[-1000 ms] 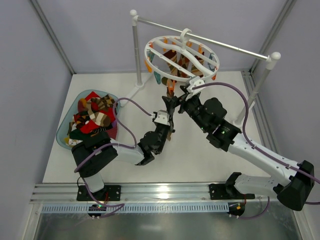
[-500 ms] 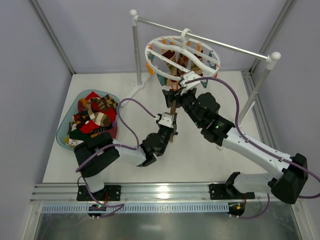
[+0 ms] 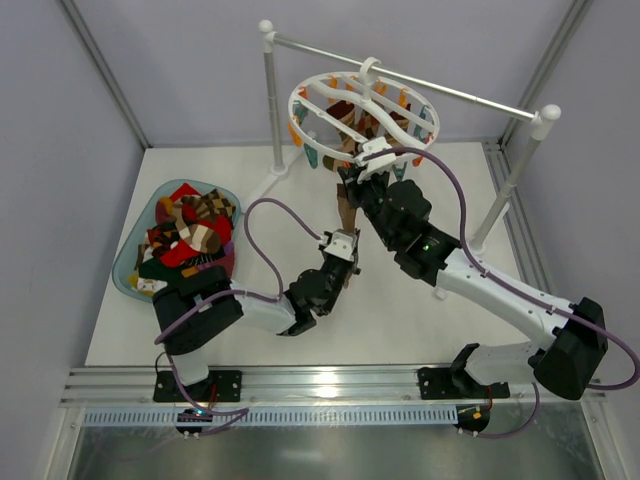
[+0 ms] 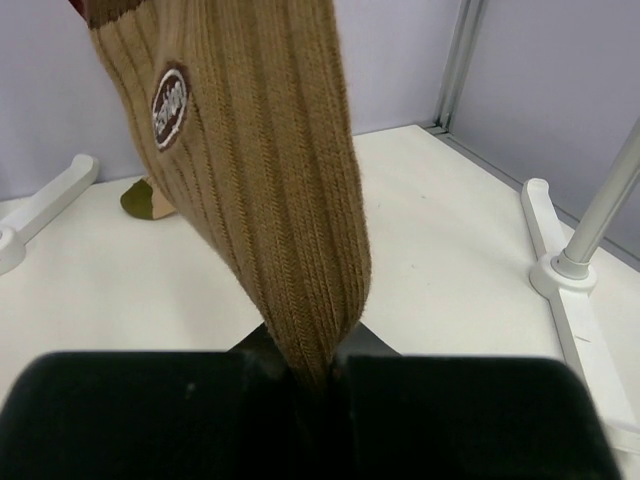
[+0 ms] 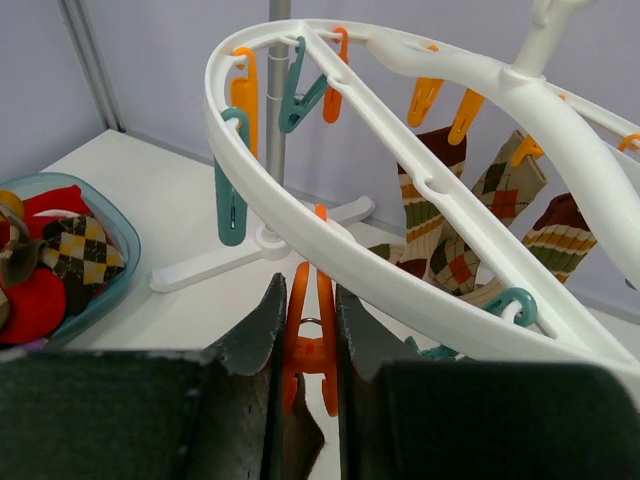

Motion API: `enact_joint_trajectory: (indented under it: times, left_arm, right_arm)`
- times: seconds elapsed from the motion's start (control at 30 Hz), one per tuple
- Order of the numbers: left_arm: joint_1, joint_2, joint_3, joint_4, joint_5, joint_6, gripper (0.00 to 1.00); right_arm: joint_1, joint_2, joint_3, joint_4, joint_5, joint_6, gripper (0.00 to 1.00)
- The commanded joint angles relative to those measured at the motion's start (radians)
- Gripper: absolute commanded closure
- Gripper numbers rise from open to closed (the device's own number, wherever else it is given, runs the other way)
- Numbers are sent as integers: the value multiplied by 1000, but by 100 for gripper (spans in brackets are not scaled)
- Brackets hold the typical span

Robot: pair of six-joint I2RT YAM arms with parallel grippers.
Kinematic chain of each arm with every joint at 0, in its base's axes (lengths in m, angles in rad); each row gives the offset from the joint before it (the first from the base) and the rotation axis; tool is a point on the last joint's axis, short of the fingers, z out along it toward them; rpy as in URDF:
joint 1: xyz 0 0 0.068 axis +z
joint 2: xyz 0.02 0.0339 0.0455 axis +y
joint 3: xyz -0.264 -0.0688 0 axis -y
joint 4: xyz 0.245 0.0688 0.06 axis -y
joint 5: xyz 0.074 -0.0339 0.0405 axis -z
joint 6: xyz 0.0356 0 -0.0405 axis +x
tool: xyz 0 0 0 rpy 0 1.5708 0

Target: Remove the socks clipped to the hanger

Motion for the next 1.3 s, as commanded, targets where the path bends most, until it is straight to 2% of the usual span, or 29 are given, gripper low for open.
enact_joint_trajectory:
  times: [0.0,0.3,0.4,0.47,0.5,0.6,0.63,0.67,0.7,0.73,0.83,0.97,1.1,1.27]
  left_arm:
    - [-12,16,41,234,-37,29,100]
    - [-6,11,42,234,-157,77,100]
    - [38,-13,4,234,-214,50,100]
    - [78,-50,-55,234,-203,-29,100]
    - [118,-64,-75,234,-197,-50,100]
    - [187,-130,-151,225,-153,-125,100]
    - [204,-168,-163,176,-136,-140,100]
    - [223,-196,-172,130,-107,-158,100]
    - [261,-219,-172,78,-85,-210,100]
    - [288,-263,-169,-44,-62,-237,100]
    - [385,-306,-157,-199,34,-343,100]
    - [459,-369,-166,-255,67,-346,100]
    - [562,-432,-126,-465,152,-384,100]
    - [730,-550,-143,-618,213,-540,100]
  right_arm:
    - [-1,-6,39,49,42,-15,96]
    - [-1,-46,-2,78,61,-17,96]
    - [-1,-63,-24,95,78,-17,85]
    - [-1,-77,-33,104,84,-20,74]
    - [-1,-80,-39,107,85,-20,61]
    - [-1,-88,-44,109,99,-21,43]
    - [-2,-88,-44,107,102,-23,33]
    - [-1,-86,-42,106,104,-21,29]
    - [-4,-86,-42,103,107,-23,1]
    - [-2,-86,-39,101,108,-23,0]
    - [-2,-88,-41,97,108,-20,0]
    - [-2,-92,-44,94,107,-18,1]
    - [-2,-99,-50,97,108,-23,0]
    - [-2,-102,-53,104,110,-30,0]
